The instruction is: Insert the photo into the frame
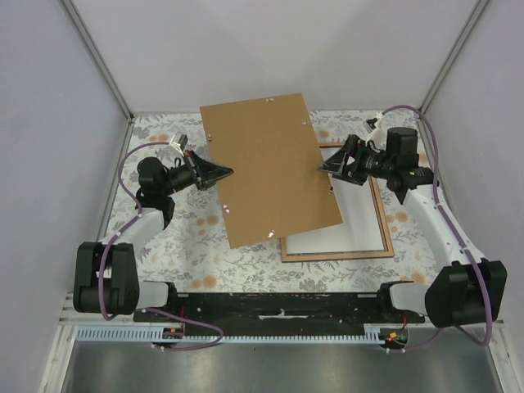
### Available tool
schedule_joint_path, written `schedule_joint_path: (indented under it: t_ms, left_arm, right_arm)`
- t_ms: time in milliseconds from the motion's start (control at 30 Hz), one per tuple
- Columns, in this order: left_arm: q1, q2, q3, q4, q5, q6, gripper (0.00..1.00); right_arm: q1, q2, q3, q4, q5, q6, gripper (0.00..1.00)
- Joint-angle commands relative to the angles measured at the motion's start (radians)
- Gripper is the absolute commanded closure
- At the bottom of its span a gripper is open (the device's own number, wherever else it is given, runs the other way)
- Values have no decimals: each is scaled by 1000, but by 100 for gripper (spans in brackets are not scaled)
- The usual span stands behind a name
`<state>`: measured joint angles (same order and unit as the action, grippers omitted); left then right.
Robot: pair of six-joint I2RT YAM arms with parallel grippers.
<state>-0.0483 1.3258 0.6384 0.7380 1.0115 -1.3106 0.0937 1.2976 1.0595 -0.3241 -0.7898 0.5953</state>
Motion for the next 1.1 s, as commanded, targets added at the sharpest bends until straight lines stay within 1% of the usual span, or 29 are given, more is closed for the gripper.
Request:
schedule_joint_path:
  t_ms: [0, 67, 167, 333, 667, 1067]
  left_arm:
    - [-5, -42, 1, 32, -30, 30, 98]
    - [-5, -43, 1, 35, -33, 28, 98]
    - [-4, -39, 0, 32, -37, 28, 98]
    - [-5, -28, 0, 32, -37, 27, 98]
    - [-5, -28, -9, 24, -40, 31, 98]
    - [-18, -11, -8, 23, -51, 34, 98]
  right_arm:
    - [5, -86, 10, -219, 285, -106, 12]
    - [6, -116, -10, -245, 352, -106, 9]
    - [18, -162, -41, -265, 409, -89, 7]
    - [107, -196, -43, -280, 510, -62, 5]
    - [279, -98, 60, -277, 638, -26, 5]
    - [391, -5, 166, -306, 718, -40, 6]
